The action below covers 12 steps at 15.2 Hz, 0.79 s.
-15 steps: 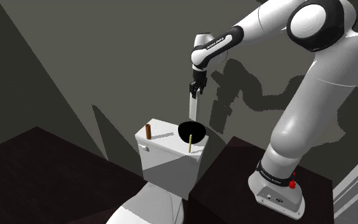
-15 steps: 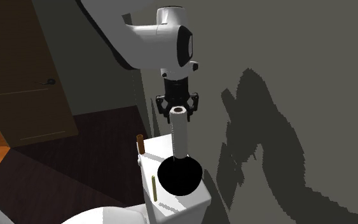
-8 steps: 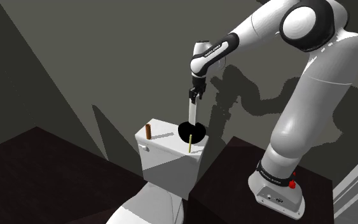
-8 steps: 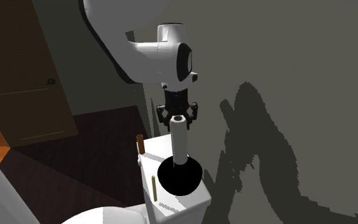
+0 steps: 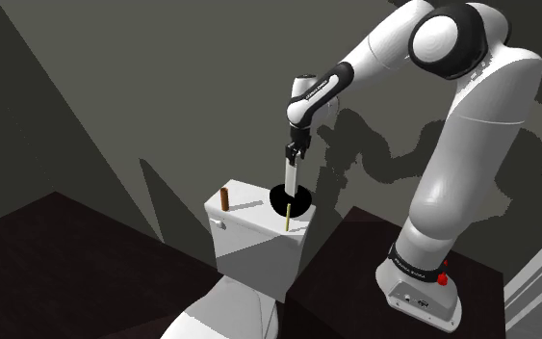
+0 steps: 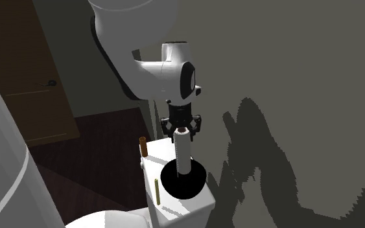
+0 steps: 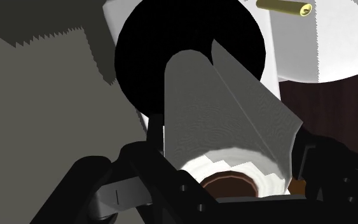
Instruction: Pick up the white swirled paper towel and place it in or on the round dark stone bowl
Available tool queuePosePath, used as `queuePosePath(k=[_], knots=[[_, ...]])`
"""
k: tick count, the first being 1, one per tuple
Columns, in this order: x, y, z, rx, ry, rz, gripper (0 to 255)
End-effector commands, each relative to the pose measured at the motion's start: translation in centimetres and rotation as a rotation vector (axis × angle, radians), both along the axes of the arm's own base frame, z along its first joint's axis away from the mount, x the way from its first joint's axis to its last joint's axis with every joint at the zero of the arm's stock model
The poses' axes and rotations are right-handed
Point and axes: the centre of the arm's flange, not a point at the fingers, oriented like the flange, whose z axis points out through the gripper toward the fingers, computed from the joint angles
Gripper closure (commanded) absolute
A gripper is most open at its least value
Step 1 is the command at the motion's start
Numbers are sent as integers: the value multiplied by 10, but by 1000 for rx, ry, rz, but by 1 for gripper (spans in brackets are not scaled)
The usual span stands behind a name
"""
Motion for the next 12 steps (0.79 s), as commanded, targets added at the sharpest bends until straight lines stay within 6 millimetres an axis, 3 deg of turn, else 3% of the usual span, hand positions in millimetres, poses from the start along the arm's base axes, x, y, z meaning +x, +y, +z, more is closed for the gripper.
queuePosePath(k=[1,4,11,12], knots=[[0,0,-11,0,-1,0,255],[0,0,-23,0,-1,0,255],[0,0,-23,0,-1,0,255],[0,0,-23,0,-1,0,0]])
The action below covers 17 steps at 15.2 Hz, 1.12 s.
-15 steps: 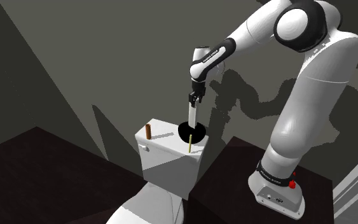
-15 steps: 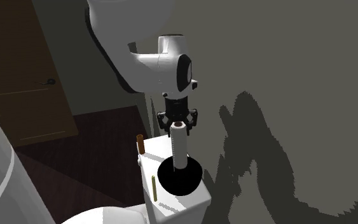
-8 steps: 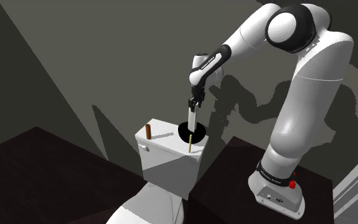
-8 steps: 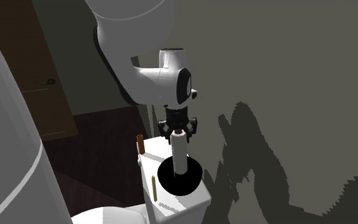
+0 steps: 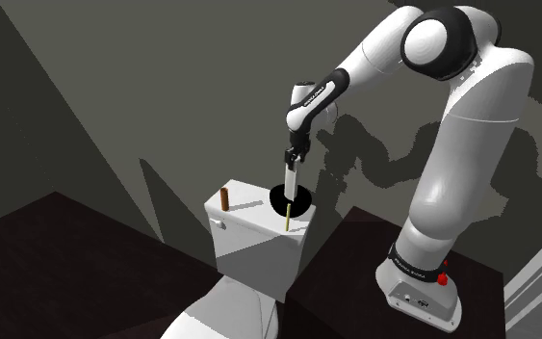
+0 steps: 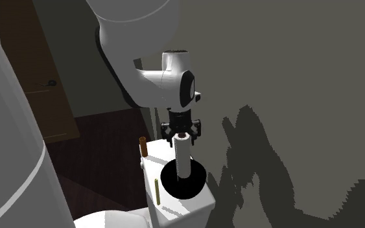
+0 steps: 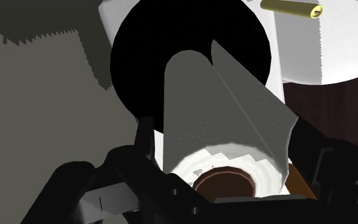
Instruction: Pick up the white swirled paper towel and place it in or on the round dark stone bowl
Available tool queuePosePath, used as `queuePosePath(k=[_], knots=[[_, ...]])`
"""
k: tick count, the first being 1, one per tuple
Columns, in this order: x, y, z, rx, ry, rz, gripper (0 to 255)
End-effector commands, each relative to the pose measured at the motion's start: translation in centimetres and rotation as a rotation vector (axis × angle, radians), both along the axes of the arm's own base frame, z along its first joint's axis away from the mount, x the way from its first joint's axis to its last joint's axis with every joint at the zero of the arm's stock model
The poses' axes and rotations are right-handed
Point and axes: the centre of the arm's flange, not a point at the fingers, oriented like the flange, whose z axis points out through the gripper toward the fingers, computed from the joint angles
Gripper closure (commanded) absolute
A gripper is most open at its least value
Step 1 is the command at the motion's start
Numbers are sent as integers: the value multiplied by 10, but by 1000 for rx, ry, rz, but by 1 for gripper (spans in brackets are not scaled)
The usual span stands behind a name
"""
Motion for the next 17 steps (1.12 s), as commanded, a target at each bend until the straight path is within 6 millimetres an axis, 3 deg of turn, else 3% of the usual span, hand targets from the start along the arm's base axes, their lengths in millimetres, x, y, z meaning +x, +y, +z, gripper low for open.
queuePosePath(k=[1,5,9,17], knots=[[0,0,0,0,0,0,0],[0,0,0,0,0,0,0],[-2,3,50,0,0,0,0],[-2,3,50,0,0,0,0]])
